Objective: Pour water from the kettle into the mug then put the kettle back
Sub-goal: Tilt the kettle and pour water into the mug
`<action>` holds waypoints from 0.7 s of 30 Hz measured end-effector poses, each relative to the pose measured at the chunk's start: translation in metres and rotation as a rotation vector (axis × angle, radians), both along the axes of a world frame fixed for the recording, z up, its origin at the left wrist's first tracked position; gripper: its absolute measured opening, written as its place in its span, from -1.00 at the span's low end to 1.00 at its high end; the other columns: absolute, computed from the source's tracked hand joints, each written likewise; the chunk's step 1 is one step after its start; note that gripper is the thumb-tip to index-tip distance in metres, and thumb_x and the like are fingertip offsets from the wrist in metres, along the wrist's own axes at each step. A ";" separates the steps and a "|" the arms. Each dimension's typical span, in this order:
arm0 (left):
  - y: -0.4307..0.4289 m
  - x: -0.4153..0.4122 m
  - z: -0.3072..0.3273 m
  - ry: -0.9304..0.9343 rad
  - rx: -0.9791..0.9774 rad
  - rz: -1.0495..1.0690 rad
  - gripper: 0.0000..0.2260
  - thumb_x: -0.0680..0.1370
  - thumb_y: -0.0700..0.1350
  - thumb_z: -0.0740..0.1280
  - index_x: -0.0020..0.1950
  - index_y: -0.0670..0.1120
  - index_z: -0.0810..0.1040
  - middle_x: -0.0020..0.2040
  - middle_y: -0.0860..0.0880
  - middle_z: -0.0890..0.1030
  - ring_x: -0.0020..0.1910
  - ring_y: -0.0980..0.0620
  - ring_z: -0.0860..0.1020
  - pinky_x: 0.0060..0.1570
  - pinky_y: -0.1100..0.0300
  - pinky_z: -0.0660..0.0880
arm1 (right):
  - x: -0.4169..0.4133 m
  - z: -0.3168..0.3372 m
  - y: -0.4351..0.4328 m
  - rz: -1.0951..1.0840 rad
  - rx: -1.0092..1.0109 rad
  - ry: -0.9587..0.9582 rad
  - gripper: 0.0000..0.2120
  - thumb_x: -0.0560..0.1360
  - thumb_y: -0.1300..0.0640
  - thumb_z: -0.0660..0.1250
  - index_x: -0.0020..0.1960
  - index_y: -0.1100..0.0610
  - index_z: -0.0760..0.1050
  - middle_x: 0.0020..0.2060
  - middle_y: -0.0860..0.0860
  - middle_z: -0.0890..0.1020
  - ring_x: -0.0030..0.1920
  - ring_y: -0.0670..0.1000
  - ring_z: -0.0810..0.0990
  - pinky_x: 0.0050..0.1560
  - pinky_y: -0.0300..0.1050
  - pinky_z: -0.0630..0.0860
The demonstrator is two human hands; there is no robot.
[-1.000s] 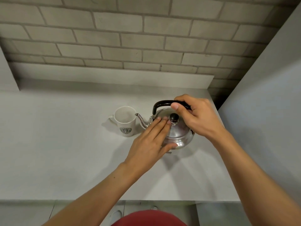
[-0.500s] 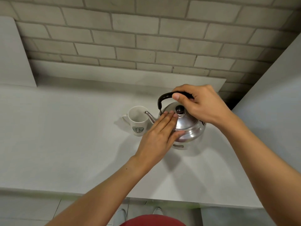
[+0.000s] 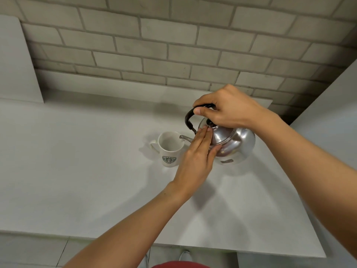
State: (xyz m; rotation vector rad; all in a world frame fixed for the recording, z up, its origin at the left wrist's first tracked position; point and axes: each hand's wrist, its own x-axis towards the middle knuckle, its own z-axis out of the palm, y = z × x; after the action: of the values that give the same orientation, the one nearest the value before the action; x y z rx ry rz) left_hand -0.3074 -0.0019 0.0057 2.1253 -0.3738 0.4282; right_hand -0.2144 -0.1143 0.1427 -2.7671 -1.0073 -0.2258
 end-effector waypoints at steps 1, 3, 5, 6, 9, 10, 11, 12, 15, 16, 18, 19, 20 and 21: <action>-0.001 0.001 0.000 0.012 -0.022 -0.004 -0.54 0.70 -0.12 0.27 0.57 -0.24 0.33 0.61 -0.16 0.29 0.62 -0.07 0.22 0.57 0.22 0.14 | 0.002 0.001 0.001 0.009 -0.002 -0.003 -0.73 0.62 -0.12 0.29 0.18 -0.08 0.70 -0.10 -0.09 0.77 -0.30 -0.12 0.50 -0.21 -0.10 0.48; -0.002 0.002 -0.001 0.028 -0.058 -0.012 -0.54 0.71 -0.11 0.25 0.59 -0.21 0.29 0.63 -0.13 0.27 0.63 -0.04 0.19 0.57 0.27 0.12 | 0.004 0.003 0.004 0.025 -0.012 -0.005 -0.72 0.61 -0.13 0.29 0.16 -0.08 0.71 -0.12 -0.11 0.77 -0.34 -0.22 0.50 -0.28 -0.20 0.39; -0.003 0.002 -0.002 0.030 -0.075 -0.010 -0.53 0.72 -0.11 0.24 0.60 -0.20 0.27 0.63 -0.10 0.25 0.64 -0.01 0.17 0.56 0.31 0.08 | 0.005 0.006 0.007 0.035 -0.026 0.004 -0.72 0.60 -0.12 0.30 0.16 -0.07 0.71 -0.18 -0.13 0.75 -0.33 -0.37 0.50 -0.30 -0.22 0.34; -0.003 0.003 -0.002 0.031 -0.083 -0.009 -0.53 0.72 -0.10 0.23 0.61 -0.20 0.26 0.64 -0.10 0.25 0.64 0.00 0.16 0.55 0.33 0.06 | 0.005 0.008 0.009 0.034 -0.038 0.009 -0.73 0.60 -0.12 0.30 0.16 -0.08 0.71 -0.22 -0.15 0.73 -0.34 -0.38 0.49 -0.28 -0.18 0.36; -0.006 0.003 -0.003 0.037 -0.117 -0.005 -0.53 0.72 -0.10 0.23 0.61 -0.18 0.25 0.64 -0.08 0.25 0.64 0.03 0.14 0.54 0.37 0.05 | 0.004 0.013 0.013 0.043 -0.078 0.022 -0.74 0.61 -0.11 0.31 0.18 -0.08 0.70 -0.37 -0.21 0.60 -0.37 -0.37 0.47 -0.27 -0.14 0.38; -0.007 0.003 -0.003 0.035 -0.131 -0.002 -0.53 0.72 -0.10 0.23 0.61 -0.18 0.26 0.64 -0.08 0.26 0.64 0.03 0.15 0.54 0.37 0.05 | 0.003 0.014 0.015 0.054 -0.087 0.027 -0.74 0.61 -0.10 0.32 0.18 -0.07 0.71 -0.38 -0.23 0.59 -0.36 -0.40 0.47 -0.29 -0.17 0.35; -0.008 0.003 -0.003 0.033 -0.146 0.002 -0.53 0.72 -0.10 0.23 0.61 -0.18 0.26 0.63 -0.09 0.27 0.64 0.03 0.16 0.54 0.38 0.06 | 0.003 0.016 0.016 0.064 -0.098 0.032 -0.74 0.61 -0.09 0.33 0.19 -0.06 0.71 -0.37 -0.26 0.58 -0.34 -0.40 0.48 -0.29 -0.20 0.32; -0.009 0.003 -0.003 0.029 -0.161 0.007 -0.54 0.72 -0.10 0.23 0.61 -0.17 0.26 0.63 -0.09 0.27 0.64 0.03 0.16 0.53 0.39 0.07 | 0.002 0.018 0.017 0.069 -0.114 0.037 -0.74 0.61 -0.09 0.33 0.19 -0.07 0.70 -0.32 -0.25 0.62 -0.32 -0.34 0.49 -0.28 -0.20 0.32; -0.012 0.002 -0.003 0.015 -0.194 0.023 -0.54 0.72 -0.07 0.23 0.61 -0.14 0.27 0.63 -0.08 0.29 0.63 0.09 0.17 0.49 0.46 0.07 | 0.001 0.023 0.019 0.069 -0.164 0.045 -0.74 0.62 -0.12 0.30 0.20 -0.11 0.69 -0.04 -0.08 0.76 -0.21 -0.09 0.51 -0.15 -0.10 0.45; -0.013 0.002 -0.003 0.011 -0.204 0.027 -0.53 0.72 -0.06 0.23 0.61 -0.13 0.27 0.62 -0.08 0.30 0.62 0.12 0.17 0.47 0.50 0.06 | 0.001 0.025 0.020 0.069 -0.176 0.047 -0.73 0.62 -0.12 0.30 0.21 -0.11 0.69 0.00 -0.07 0.76 -0.14 -0.03 0.56 -0.11 -0.05 0.52; -0.015 0.003 -0.003 0.002 -0.214 0.038 -0.53 0.72 -0.05 0.23 0.61 -0.12 0.27 0.62 -0.08 0.30 0.60 0.15 0.18 0.43 0.54 0.05 | -0.001 0.028 0.022 0.070 -0.199 0.050 -0.73 0.63 -0.13 0.29 0.21 -0.10 0.69 0.03 -0.06 0.76 -0.06 0.03 0.63 -0.04 0.04 0.59; -0.015 0.003 -0.003 -0.004 -0.217 0.042 -0.53 0.72 -0.06 0.23 0.61 -0.12 0.27 0.62 -0.09 0.31 0.60 0.14 0.20 0.42 0.55 0.05 | -0.001 0.030 0.023 0.070 -0.212 0.051 -0.73 0.63 -0.12 0.29 0.21 -0.10 0.69 0.02 -0.06 0.76 -0.05 0.04 0.64 -0.03 0.06 0.59; -0.016 0.004 -0.002 -0.010 -0.221 0.044 -0.53 0.71 -0.06 0.24 0.61 -0.12 0.28 0.62 -0.09 0.31 0.60 0.13 0.21 0.42 0.55 0.06 | -0.002 0.031 0.025 0.068 -0.225 0.051 -0.73 0.63 -0.12 0.29 0.21 -0.09 0.69 0.01 -0.06 0.76 -0.05 0.05 0.65 -0.03 0.08 0.60; -0.016 0.004 -0.002 -0.013 -0.225 0.044 -0.53 0.71 -0.06 0.24 0.61 -0.12 0.28 0.61 -0.09 0.32 0.60 0.12 0.22 0.42 0.55 0.07 | -0.002 0.033 0.026 0.066 -0.235 0.051 -0.73 0.63 -0.12 0.29 0.21 -0.09 0.69 0.00 -0.06 0.76 -0.04 0.06 0.65 -0.03 0.08 0.60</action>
State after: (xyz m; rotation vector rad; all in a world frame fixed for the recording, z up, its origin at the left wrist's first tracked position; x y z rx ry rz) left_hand -0.3030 -0.0183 0.0035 1.9155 -0.2729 0.4872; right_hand -0.2165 -0.0883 0.1756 -2.9222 -1.1794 -0.0282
